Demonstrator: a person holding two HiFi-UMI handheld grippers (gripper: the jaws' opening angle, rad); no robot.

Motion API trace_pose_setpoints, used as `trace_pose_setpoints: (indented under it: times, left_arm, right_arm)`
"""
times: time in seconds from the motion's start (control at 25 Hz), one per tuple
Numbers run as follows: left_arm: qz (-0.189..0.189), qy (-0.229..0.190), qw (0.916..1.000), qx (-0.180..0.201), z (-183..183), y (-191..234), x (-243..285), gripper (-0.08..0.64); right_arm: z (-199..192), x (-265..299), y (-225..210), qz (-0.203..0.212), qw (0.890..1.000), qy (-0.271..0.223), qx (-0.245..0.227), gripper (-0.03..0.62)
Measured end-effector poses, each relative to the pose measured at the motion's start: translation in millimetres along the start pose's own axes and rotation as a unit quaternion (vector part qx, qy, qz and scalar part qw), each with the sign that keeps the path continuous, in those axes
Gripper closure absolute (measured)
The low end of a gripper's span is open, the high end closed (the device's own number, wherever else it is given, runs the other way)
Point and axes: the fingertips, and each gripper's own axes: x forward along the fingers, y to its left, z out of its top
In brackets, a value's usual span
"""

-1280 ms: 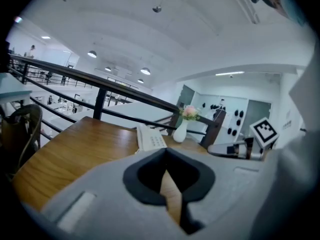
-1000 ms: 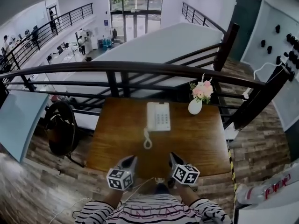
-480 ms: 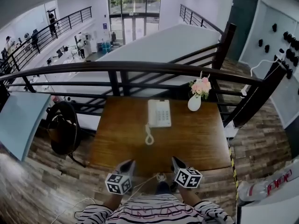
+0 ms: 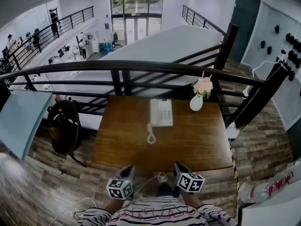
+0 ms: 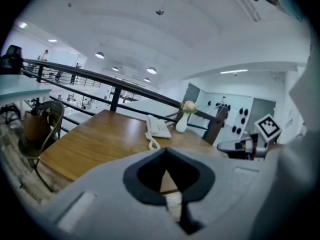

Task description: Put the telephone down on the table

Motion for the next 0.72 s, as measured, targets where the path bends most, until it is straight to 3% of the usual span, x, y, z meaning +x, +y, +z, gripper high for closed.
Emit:
trace_pose_setpoints:
  times: [0.28, 0.72]
  left_arm:
    - [0.015, 0.003, 0.9999, -0.006, -5.6, 4.5, -2.9, 0.558]
    - [0.015, 0.009, 0.9997, -0.017, -7.7, 10.4, 1.2, 0.558]
  right_arm:
    - [-6.0, 1.7, -4.8, -0.014, 1.000, 0.019, -0.005, 0.592]
    - [3.4, 7.1, -3.6, -0.017, 1.000, 0.007, 0.001, 0.593]
